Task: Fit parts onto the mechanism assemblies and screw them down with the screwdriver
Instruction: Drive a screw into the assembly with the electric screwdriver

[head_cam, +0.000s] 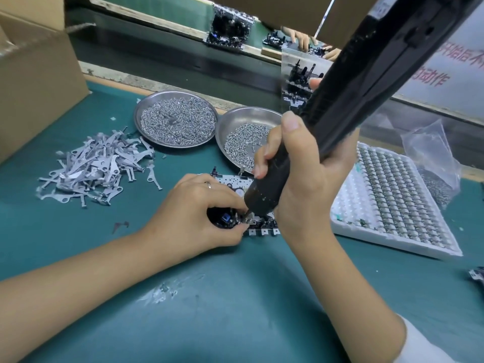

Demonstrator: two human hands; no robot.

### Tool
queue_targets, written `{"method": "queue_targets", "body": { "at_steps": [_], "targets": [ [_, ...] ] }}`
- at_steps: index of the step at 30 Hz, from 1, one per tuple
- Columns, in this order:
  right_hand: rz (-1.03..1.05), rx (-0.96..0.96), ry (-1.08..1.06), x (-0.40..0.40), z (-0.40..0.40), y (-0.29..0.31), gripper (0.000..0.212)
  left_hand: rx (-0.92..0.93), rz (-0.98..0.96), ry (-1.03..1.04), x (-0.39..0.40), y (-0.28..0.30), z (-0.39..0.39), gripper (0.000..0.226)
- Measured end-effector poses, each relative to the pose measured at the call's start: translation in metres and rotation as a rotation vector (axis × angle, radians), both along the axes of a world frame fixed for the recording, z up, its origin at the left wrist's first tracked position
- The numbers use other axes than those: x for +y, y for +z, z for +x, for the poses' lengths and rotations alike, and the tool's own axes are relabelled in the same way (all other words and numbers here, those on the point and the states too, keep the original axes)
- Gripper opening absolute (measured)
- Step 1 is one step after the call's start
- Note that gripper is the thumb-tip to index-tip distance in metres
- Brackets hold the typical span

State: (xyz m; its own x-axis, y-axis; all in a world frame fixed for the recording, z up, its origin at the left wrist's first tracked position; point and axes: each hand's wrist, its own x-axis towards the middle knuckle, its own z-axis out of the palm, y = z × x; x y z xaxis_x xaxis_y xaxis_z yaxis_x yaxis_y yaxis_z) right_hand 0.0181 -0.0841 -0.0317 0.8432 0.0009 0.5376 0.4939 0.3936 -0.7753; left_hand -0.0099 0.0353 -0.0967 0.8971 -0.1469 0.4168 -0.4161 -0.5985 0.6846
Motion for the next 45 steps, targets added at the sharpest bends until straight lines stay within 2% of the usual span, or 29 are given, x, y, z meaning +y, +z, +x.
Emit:
{"method": "queue_targets", "body": {
  "at_steps": [6,11,14,17,24,28,30,31,33,34,36,38,40,45],
  "targets": [
    [0.009,-0.003,-0.006,-0.003,0.0,0.0,0.021,-0.005,0.004,0.0,-0.001,0.0,-0.001,0.02],
    [0.05,-0.104,-0.045,-0.012,0.007,0.006,0.018,0.024,-0.007,0.001,-0.001,0.002,-0.002,0.023],
    [0.002,-0.022,-0.068,-0.012,0.01,0.001,0.023,0.025,0.001,-0.003,-0.001,0.003,-0.003,0.023],
    [-0.053,0.056,-0.039,-0.011,0.012,-0.002,0.019,0.011,0.012,0.006,-0.001,0.003,-0.003,0.023],
    [-0.07,0.08,-0.051,-0.017,0.01,-0.002,0.021,-0.004,0.025,-0.003,0.0,0.002,-0.002,0.022],
    [-0.115,-0.065,-0.206,-0.028,0.008,-0.005,0.043,0.0,0.03,-0.021,0.0,0.003,-0.002,0.026],
    [-0.102,-0.056,-0.453,-0.036,0.003,-0.015,0.029,0.006,-0.068,-0.034,0.0,0.004,-0.004,0.027],
    [-0.14,-0.033,-0.561,-0.04,-0.002,-0.023,0.018,0.011,-0.16,-0.018,0.0,0.004,-0.004,0.025],
    [-0.361,0.004,-0.532,-0.04,-0.015,-0.04,0.009,0.015,-0.329,0.091,0.003,0.005,0.0,0.016],
    [-0.563,-0.023,-0.461,-0.036,-0.022,-0.047,0.012,0.001,-0.377,0.155,0.005,0.005,0.003,0.015],
    [-1.041,-0.231,-0.38,-0.027,-0.032,-0.061,0.031,-0.031,-0.441,0.233,0.01,0.004,0.009,0.019],
    [-1.375,-0.408,-0.37,-0.019,-0.035,-0.068,0.038,-0.039,-0.508,0.267,0.012,0.004,0.014,0.021],
    [-1.496,-0.453,-0.357,-0.016,-0.039,-0.067,0.037,-0.048,-0.532,0.283,0.012,0.004,0.016,0.021],
    [-1.51,-0.521,-0.308,-0.034,-0.059,-0.064,0.028,-0.061,-0.525,0.279,0.012,0.004,0.015,0.02]
  ]
}}
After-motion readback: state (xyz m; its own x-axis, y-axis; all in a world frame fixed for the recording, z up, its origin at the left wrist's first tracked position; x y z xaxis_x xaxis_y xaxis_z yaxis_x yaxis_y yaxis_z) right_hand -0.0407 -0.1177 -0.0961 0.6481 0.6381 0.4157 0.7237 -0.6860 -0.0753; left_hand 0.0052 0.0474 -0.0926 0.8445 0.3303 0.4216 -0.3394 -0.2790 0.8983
